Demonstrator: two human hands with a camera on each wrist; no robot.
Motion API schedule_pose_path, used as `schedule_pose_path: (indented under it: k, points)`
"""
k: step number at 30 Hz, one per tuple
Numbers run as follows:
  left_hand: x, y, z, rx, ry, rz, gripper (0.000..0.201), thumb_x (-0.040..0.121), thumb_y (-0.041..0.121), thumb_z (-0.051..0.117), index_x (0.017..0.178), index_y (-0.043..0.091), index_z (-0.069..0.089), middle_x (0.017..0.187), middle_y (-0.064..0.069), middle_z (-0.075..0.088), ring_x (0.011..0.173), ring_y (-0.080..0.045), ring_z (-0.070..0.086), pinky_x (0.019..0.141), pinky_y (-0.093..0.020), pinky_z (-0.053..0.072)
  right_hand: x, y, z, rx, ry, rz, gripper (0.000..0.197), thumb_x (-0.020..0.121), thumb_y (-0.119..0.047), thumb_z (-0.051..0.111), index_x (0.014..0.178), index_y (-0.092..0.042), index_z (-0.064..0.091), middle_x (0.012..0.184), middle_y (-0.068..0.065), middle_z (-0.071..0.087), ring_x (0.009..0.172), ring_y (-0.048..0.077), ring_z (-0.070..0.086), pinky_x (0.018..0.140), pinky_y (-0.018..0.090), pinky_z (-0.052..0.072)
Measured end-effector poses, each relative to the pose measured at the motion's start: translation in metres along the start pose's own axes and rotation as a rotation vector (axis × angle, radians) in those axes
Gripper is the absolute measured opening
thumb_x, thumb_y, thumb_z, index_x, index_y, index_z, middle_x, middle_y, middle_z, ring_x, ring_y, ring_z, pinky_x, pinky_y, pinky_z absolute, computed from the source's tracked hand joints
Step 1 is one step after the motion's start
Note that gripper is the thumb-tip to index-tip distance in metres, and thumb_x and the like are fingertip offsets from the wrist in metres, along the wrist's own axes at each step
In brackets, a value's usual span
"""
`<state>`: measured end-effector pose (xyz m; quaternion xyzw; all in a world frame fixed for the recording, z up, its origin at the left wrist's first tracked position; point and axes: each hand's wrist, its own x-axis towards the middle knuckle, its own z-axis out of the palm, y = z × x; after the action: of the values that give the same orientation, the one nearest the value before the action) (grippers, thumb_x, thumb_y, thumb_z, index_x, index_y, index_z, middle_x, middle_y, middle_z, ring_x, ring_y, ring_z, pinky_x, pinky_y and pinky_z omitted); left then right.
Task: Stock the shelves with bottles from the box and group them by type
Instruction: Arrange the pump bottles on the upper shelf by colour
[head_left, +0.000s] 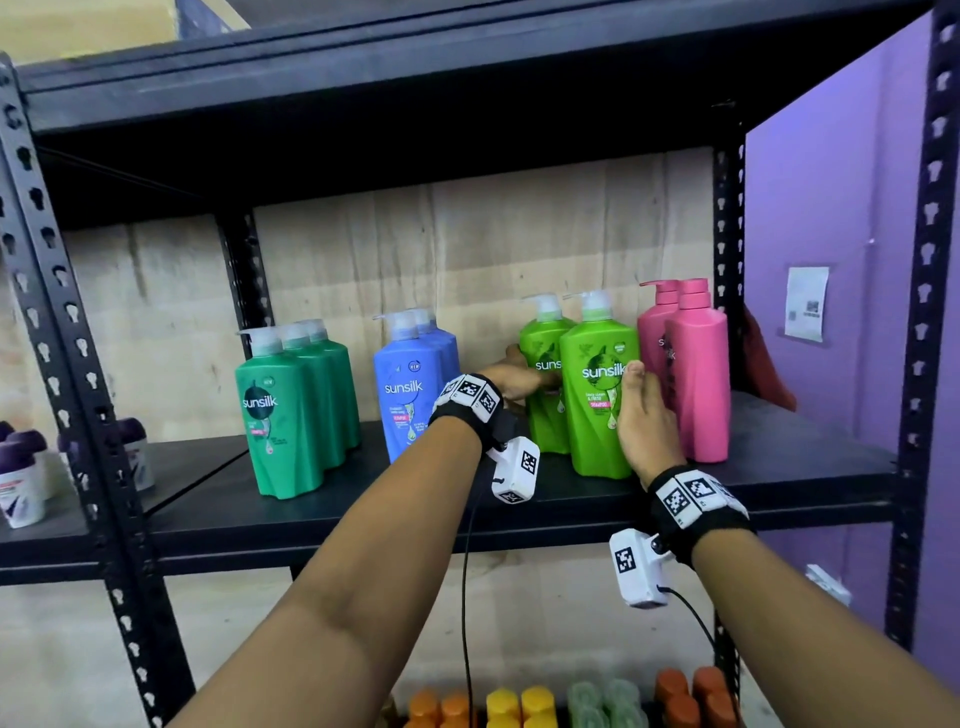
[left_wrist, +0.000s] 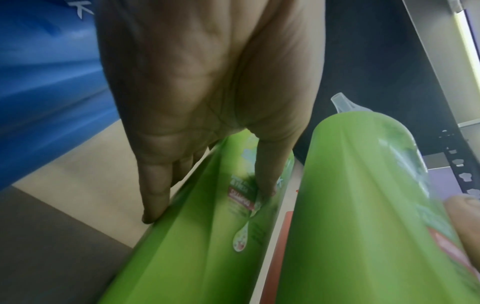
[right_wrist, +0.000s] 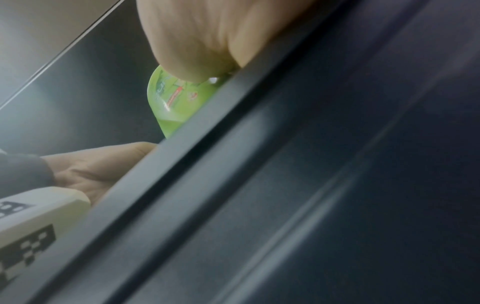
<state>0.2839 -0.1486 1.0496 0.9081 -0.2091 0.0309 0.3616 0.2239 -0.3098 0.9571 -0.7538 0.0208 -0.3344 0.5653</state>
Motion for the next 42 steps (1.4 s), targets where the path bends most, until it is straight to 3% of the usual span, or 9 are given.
schedule_pose_path:
  k: [8,16,18,21,26,31,35,39,42]
  points:
    - [0.008,-0.004,0.009,-0.069,-0.044,0.055,0.024,0.103,0.019,0.056,0.121,0.005,0.062,0.122,-0.018,0.064,0.104,-0.021,0.058,0.095,-0.037,0.049,-0.003,-0.004,0.000,-0.006,-0.001,0.009,0.100,0.071,-0.099,0.009,0.134,-0.030,0.043,0.120,0.016,0.064,0.119,0.039,0.059,0.098,0.042,0.040]
    - [0.001,0.000,0.007,-0.025,-0.006,0.106,0.010,0.103,0.023,0.056,0.094,0.024,0.059,0.106,-0.004,0.064,0.077,-0.003,0.060,0.064,-0.008,0.047,-0.006,-0.005,-0.005,-0.038,-0.035,-0.029,0.096,0.070,-0.098,0.030,0.134,-0.027,0.042,0.132,0.010,0.063,0.118,0.034,0.060,0.093,0.034,0.041]
    - [-0.003,0.003,0.007,-0.057,-0.028,0.084,0.009,0.104,0.024,0.055,0.100,0.023,0.062,0.114,-0.006,0.066,0.081,-0.001,0.062,0.064,-0.005,0.047,-0.006,-0.005,-0.004,-0.010,-0.035,-0.046,0.078,0.076,-0.092,0.037,0.125,-0.033,0.045,0.126,0.004,0.066,0.112,0.029,0.063,0.090,0.031,0.040]
    - [-0.008,0.007,0.008,-0.047,-0.048,0.002,0.035,0.107,0.030,0.047,0.131,0.007,0.059,0.138,-0.013,0.060,0.116,-0.023,0.061,0.092,-0.023,0.046,-0.005,-0.005,-0.005,0.036,-0.067,-0.057,0.059,0.078,-0.082,0.044,0.117,-0.038,0.044,0.121,-0.001,0.067,0.106,0.026,0.064,0.095,0.035,0.045]
    - [-0.019,0.006,0.008,-0.247,0.028,-0.100,0.032,0.105,0.024,0.053,0.131,0.008,0.059,0.128,-0.013,0.065,0.106,-0.025,0.062,0.102,-0.044,0.053,-0.001,-0.002,-0.002,0.048,-0.183,-0.072,0.040,0.082,-0.053,0.043,0.118,-0.039,0.048,0.118,-0.003,0.065,0.107,0.023,0.061,0.091,0.036,0.045]
    - [-0.038,0.000,0.008,-0.460,0.167,-0.099,0.036,0.106,0.026,0.048,0.136,0.008,0.057,0.117,-0.006,0.060,0.093,-0.016,0.061,0.076,-0.036,0.060,0.002,0.000,0.001,0.076,-0.263,-0.061,0.057,0.079,-0.052,0.038,0.134,-0.041,0.047,0.126,-0.009,0.060,0.115,0.016,0.056,0.088,0.030,0.038]
    - [-0.051,-0.009,0.014,-0.576,0.171,-0.090,0.038,0.108,0.024,0.044,0.143,0.011,0.049,0.128,-0.005,0.059,0.123,-0.025,0.059,0.085,-0.041,0.058,0.003,0.001,0.002,-0.006,-0.276,-0.026,0.066,0.079,-0.058,0.040,0.142,-0.039,0.039,0.128,-0.003,0.061,0.107,0.017,0.055,0.088,0.029,0.036]
    - [-0.060,-0.015,0.022,-0.541,0.128,-0.024,0.045,0.102,0.019,0.055,0.146,0.015,0.047,0.138,-0.004,0.061,0.121,-0.018,0.061,0.089,-0.040,0.059,0.004,0.004,0.004,-0.053,-0.259,-0.035,0.059,0.086,-0.058,0.046,0.139,-0.034,0.044,0.134,0.003,0.061,0.111,0.019,0.057,0.091,0.031,0.039]
    - [-0.064,-0.021,0.028,-0.502,0.126,0.035,0.057,0.097,0.019,0.066,0.149,0.015,0.043,0.142,-0.004,0.057,0.120,-0.018,0.061,0.077,-0.031,0.060,0.007,0.007,0.005,-0.059,-0.246,-0.102,0.051,0.096,-0.047,0.052,0.143,-0.026,0.048,0.146,0.003,0.053,0.130,0.021,0.051,0.111,0.039,0.039]
